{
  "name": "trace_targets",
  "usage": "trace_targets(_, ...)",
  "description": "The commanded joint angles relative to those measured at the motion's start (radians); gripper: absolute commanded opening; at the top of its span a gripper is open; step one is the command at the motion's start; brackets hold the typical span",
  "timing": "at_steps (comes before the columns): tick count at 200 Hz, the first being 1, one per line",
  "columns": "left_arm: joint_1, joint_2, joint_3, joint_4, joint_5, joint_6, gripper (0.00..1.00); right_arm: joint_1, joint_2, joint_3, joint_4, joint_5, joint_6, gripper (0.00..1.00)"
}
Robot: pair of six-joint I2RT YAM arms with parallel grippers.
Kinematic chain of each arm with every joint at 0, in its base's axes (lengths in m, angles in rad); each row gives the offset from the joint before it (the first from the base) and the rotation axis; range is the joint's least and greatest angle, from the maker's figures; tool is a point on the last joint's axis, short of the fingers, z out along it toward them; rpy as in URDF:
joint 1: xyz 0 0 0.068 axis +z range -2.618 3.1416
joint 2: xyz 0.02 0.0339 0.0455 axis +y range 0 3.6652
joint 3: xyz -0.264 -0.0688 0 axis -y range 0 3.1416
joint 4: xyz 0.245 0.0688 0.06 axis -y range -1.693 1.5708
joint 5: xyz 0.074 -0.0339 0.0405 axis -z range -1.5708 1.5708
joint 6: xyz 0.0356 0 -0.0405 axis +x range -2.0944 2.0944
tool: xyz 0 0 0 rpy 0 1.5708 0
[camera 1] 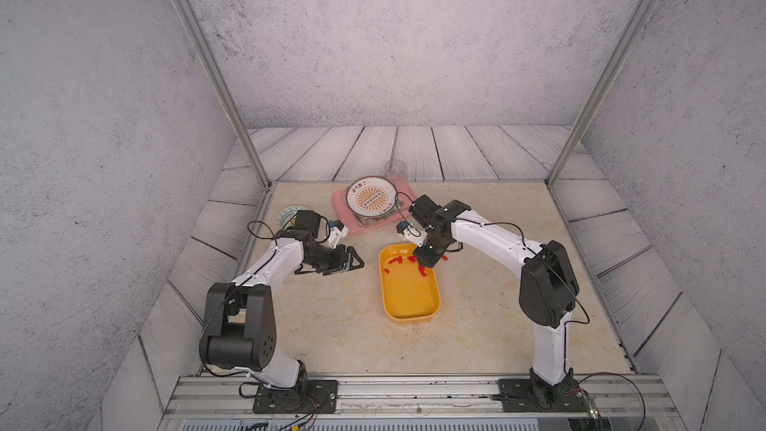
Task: Take the screw protection sleeves out of the storage box
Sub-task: Pick up the screw protection sleeve from the storage box.
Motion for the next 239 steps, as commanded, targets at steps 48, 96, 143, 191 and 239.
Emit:
trace_targets(48,0.068,-0.027,0.016,-0.006,-0.019,-0.005,0.71,0.041,0.070,-0.041,0.275,-0.071,0.100,0.30)
trace_targets(96,0.074,-0.031,0.022,-0.009,-0.025,-0.007,0.71,0.053,0.148,-0.044,0.374,-0.065,0.141,0.29)
trace_targets(143,0.077,-0.029,0.022,-0.009,-0.025,-0.006,0.71,0.064,0.193,-0.045,0.421,-0.075,0.173,0.29)
trace_targets(191,0.078,-0.034,0.017,-0.009,-0.024,-0.006,0.71,0.073,0.219,-0.047,0.436,-0.105,0.189,0.27)
trace_targets(239,0.079,-0.038,0.016,-0.006,-0.022,-0.007,0.71,0.079,0.235,-0.055,0.445,-0.113,0.200,0.24)
